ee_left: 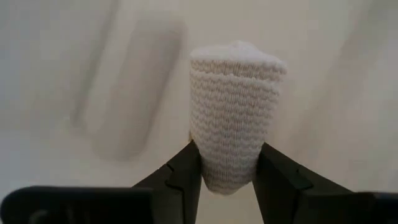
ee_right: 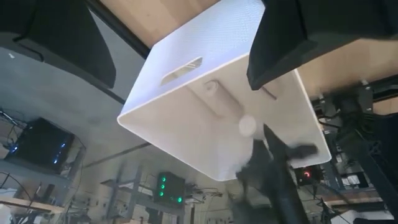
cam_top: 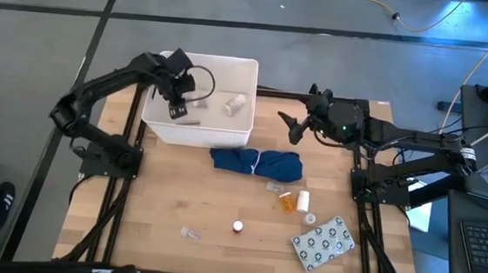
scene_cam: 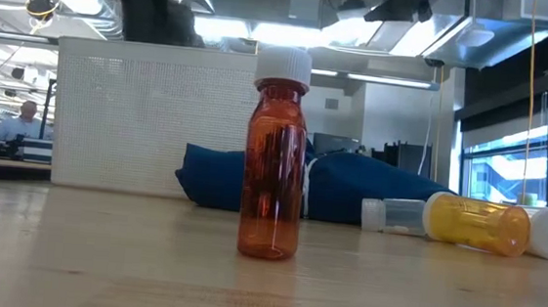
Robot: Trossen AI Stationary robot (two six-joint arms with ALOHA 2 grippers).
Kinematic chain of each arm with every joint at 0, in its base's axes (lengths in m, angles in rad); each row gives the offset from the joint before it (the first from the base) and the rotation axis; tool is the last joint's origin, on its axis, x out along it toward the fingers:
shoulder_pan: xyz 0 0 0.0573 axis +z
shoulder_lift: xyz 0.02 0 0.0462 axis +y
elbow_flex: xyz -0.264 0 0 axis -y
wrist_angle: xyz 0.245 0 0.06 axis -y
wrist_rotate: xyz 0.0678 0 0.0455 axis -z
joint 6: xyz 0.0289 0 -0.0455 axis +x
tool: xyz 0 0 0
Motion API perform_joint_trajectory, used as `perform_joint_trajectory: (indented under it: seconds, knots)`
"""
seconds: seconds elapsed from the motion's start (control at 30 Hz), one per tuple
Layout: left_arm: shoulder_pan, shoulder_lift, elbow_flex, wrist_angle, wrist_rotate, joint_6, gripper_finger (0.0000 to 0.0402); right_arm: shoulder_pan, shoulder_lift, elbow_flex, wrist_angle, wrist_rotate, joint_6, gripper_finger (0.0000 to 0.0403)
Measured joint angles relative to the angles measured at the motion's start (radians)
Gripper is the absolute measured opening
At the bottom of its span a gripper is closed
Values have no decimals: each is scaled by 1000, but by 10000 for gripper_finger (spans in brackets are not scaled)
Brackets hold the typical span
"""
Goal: Pick & place medical supplies in basket/bin
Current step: Put the white bandage into the white container
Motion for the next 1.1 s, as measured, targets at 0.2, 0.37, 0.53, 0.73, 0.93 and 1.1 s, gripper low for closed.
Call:
perform_joint_trajectory:
  seconds: [0.2, 0.37, 0.53, 0.73, 0.93, 1.1]
  knots:
    - [19, 7, 44, -17, -105, 96, 115, -1, 0, 0, -1, -10, 0, 361]
    - [19, 54, 44, -63, -180, 183, 115, -2, 0, 0, -1, -10, -1, 361]
    - [22, 155, 46, -117, -188, 131, 115, -2, 0, 0, -1, -9, -3, 361]
    - [20, 275, 46, -119, -207, 114, 115, -2, 0, 0, -3, -9, -5, 361]
    - [21, 367, 47, -139, -213, 114, 115, -2, 0, 0, -49, -9, 6, 361]
    - [21, 415, 47, -139, -211, 95, 116, -2, -1, 0, -80, -9, 27, 361]
